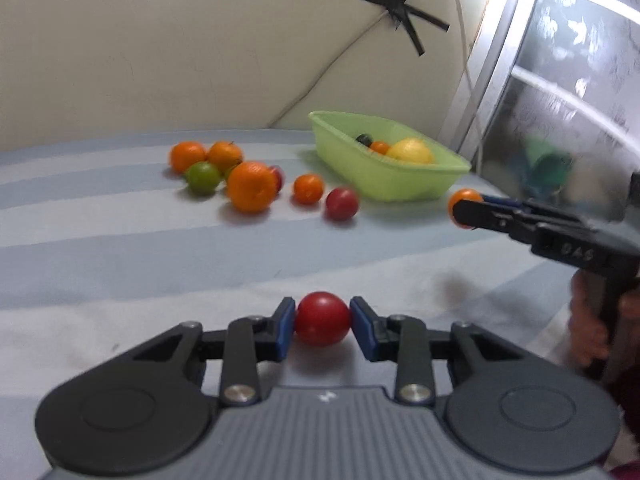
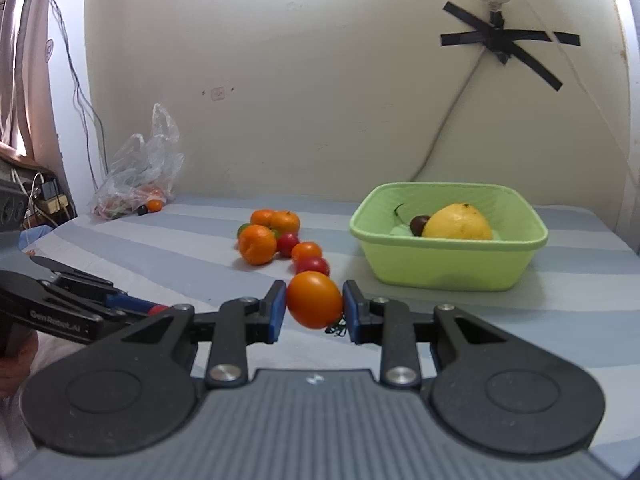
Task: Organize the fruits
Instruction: 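Place the red tomato in the basket with the left gripper while the right gripper places an orange tomato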
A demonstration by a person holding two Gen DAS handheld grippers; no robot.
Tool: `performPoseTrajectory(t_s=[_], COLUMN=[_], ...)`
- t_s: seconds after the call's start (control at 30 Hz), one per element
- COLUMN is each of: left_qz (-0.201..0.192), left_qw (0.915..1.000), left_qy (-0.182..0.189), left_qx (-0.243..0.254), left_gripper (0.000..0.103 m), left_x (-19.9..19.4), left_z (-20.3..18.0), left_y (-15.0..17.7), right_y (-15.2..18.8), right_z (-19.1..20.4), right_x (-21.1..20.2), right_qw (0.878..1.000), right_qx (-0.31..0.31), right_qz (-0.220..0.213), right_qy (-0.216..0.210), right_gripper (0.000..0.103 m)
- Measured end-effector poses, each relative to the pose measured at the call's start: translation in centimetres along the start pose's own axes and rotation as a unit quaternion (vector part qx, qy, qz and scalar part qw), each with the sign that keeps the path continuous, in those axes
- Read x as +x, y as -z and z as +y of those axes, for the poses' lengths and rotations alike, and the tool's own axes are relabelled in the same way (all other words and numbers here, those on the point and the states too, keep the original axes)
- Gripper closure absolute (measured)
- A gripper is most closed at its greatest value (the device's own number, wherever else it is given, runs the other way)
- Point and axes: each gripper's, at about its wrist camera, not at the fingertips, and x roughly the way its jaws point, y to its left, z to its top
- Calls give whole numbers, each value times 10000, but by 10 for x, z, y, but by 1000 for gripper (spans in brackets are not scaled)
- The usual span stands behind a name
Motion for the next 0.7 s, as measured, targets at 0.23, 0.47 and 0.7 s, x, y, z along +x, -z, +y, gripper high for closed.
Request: performPoseTrajectory(t_s=[0.23,0.47,0.7], left_qz=[-549,-410,-12], left_qw=[9974,9974,9991], left_qy=[406,593,416], left_qx=[208,-7,-41], left_gripper=[73,72,71], left_x=[36,113,159], left_z=[-22,-37,-43], left_y=[-86,-139,-139], right_y=[-30,-31,-26], right_z=[-49,-78,-85], right_x=[16,40,51], right_qw=[9955,9881,9881], right_qx=[232,362,304], right_qz=[-407,-427,-333], right_qy=[828,1434,1468], right_gripper=[70,70,69])
